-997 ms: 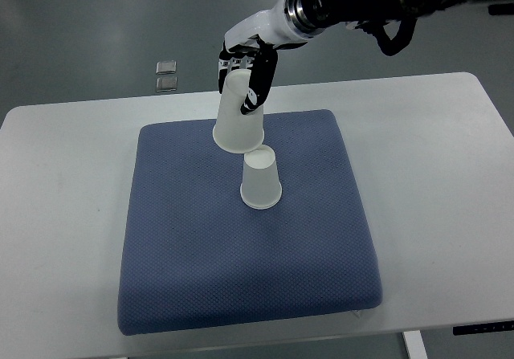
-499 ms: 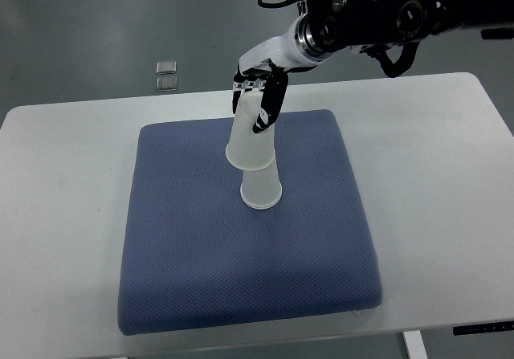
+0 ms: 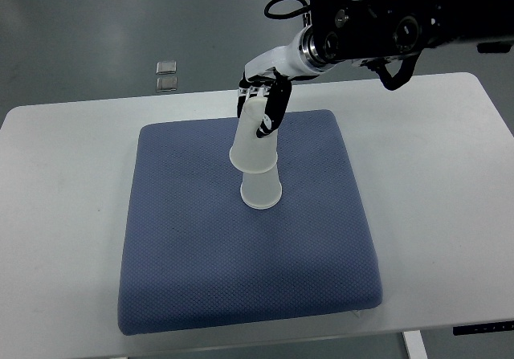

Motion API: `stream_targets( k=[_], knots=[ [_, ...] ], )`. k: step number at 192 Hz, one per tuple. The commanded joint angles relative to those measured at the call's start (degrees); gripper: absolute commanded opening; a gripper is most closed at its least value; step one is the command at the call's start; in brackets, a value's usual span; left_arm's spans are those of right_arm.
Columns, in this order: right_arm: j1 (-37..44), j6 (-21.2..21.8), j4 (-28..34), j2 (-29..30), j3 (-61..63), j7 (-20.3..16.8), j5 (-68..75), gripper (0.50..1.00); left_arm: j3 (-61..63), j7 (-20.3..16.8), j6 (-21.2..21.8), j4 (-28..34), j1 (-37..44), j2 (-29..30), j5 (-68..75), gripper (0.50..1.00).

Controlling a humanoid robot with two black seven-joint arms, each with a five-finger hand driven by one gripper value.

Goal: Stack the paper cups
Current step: 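Lower the held cup onto the upside-down cup on the pad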

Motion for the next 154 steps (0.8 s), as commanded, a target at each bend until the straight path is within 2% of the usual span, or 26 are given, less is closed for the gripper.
stream_targets(
  k=[1,52,98,127,154],
  knots=[
    [-0.49,-0.01,0.01,0.00,0.00,0.00,0.00,0.742,0.00,0.00,0.00,0.01,0.00,0.00,0.00,1.000],
    [-1.99,-1.24,-0.08,0.00,0.00,0.00,-0.09,0.758,0.00,0.00,0.00,0.01,0.00,0.00,0.00,1.000],
    [-3.13,-2.03,0.01,0.00,-0.09,0.00,-0.09,0.795,0.00,0.00,0.00,0.01,0.00,0.00,0.00,1.000],
    [-4.18,-2.21,-0.17,0.00,0.00,0.00,0.00,0.797,-0.08,0.00,0.09,0.01,0.00,0.00,0.00,1.000],
    [-5.50,-4.32,-0.17,0.00,0.00,0.00,0.00,0.797,0.00,0.00,0.09,0.01,0.00,0.00,0.00,1.000]
  ],
)
